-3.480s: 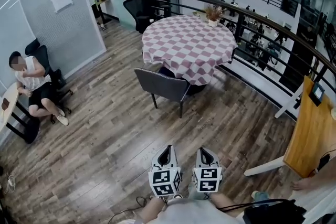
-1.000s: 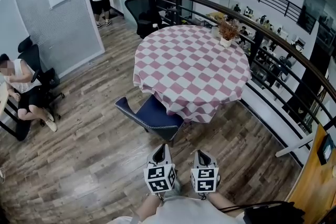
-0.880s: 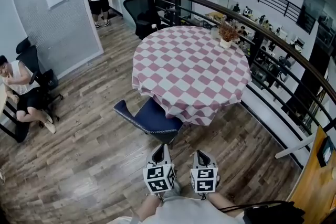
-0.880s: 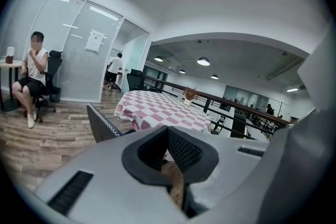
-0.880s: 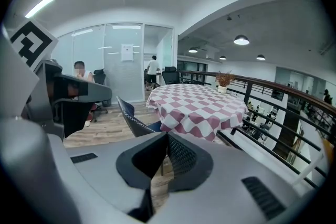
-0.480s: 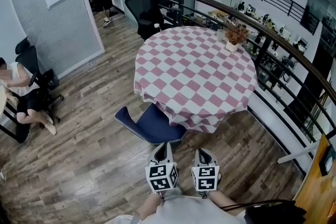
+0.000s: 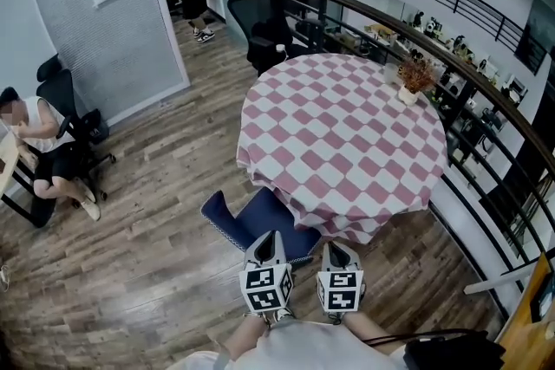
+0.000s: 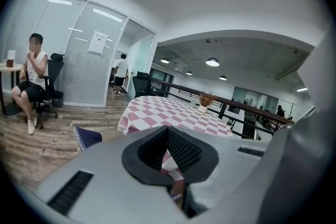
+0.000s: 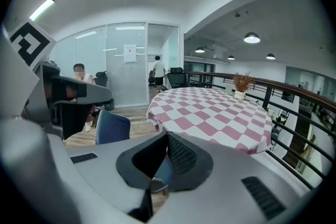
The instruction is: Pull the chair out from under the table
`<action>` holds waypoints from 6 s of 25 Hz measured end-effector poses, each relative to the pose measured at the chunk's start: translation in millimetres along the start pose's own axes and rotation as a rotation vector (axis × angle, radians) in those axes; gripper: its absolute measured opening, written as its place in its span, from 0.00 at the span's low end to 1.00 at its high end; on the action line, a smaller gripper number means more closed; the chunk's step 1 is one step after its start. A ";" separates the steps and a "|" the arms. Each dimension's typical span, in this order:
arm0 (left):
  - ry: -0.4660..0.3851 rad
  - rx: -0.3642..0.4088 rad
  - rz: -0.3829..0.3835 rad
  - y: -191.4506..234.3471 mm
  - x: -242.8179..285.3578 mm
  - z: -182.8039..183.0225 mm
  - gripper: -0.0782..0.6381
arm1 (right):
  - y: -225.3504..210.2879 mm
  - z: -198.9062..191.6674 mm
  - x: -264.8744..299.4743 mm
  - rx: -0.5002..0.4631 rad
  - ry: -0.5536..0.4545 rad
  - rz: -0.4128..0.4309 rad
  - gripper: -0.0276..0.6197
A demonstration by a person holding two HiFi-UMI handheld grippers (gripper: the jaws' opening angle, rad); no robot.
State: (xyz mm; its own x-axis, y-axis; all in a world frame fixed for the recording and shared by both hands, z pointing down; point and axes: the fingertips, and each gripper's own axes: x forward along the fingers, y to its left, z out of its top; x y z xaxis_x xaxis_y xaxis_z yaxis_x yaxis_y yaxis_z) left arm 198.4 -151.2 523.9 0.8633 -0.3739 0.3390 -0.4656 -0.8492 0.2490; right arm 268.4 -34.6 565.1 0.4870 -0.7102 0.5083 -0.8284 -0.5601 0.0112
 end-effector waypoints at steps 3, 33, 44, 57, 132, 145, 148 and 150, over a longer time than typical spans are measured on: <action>0.003 -0.003 0.016 9.8 11.8 3.4 0.11 | 0.6 5.6 17.0 0.001 0.002 0.011 0.07; -0.024 -0.232 0.646 114.7 -13.1 -12.2 0.11 | 25.1 51.1 119.5 -0.209 0.051 0.377 0.07; 0.079 -0.365 0.759 145.1 -12.7 -54.9 0.28 | 43.6 51.8 146.3 -0.301 0.087 0.500 0.07; 0.236 -0.523 0.713 159.2 23.7 -105.1 0.37 | 58.0 40.3 179.0 -0.356 0.136 0.564 0.07; 0.361 -0.661 0.683 216.8 -67.1 -152.1 0.23 | 116.8 20.2 99.9 -0.257 0.164 0.407 0.07; 0.343 -0.703 0.705 233.5 -117.0 -165.0 0.23 | 156.4 5.9 77.3 -0.278 0.171 0.443 0.07; 0.342 -0.710 0.717 235.3 -129.5 -168.6 0.23 | 167.9 2.6 73.2 -0.290 0.176 0.465 0.07; 0.345 -0.709 0.721 237.7 -136.7 -171.0 0.23 | 176.6 1.5 71.4 -0.300 0.176 0.485 0.07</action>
State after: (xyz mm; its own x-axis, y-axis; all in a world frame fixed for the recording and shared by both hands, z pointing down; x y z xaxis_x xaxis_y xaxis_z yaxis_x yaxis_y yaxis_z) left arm -63.6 -238.2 691.8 0.2890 -0.4816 0.8274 -0.9471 -0.0178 0.3205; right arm 157.4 -184.9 602.1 0.0020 -0.7592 0.6508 -0.9992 -0.0269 -0.0282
